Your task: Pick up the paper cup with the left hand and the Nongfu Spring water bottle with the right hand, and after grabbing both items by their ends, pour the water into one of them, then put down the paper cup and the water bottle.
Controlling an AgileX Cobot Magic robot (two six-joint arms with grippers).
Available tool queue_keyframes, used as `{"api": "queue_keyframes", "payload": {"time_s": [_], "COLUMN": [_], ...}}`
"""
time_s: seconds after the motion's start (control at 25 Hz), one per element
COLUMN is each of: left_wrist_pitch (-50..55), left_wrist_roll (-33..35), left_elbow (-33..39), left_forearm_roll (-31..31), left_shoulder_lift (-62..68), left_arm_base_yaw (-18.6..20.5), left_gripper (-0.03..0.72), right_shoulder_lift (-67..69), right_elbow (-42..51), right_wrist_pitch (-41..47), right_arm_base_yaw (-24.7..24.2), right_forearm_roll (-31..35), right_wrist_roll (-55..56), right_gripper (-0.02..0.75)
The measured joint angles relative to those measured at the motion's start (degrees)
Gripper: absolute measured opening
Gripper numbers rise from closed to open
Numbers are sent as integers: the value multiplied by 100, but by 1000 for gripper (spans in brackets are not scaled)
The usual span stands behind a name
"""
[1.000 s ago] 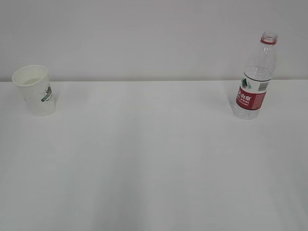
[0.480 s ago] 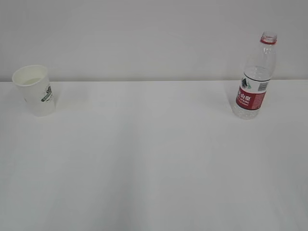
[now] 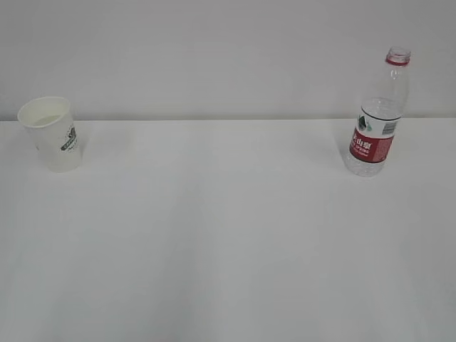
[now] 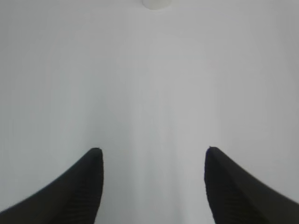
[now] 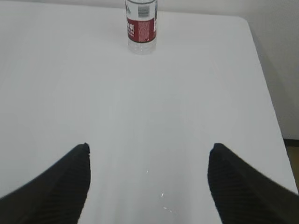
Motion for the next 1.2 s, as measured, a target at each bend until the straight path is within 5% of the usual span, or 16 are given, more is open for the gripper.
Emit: {"api": "queue_keyframes", "payload": {"time_s": [1.2], "left_wrist_pitch": [143], "left_wrist_roll": [13], "left_elbow": [95], "left_forearm_roll": [-32], "left_shoulder_lift": [-1400], "left_arm_base_yaw": [0], "left_gripper": [423], "right_shoulder_lift": [-697], "right_elbow": [188], "right_wrist_pitch": [312], "right_arm_base_yaw": [0], "right_forearm_roll": [-36], "right_wrist_roll": [-22], "right_gripper": [589]}}
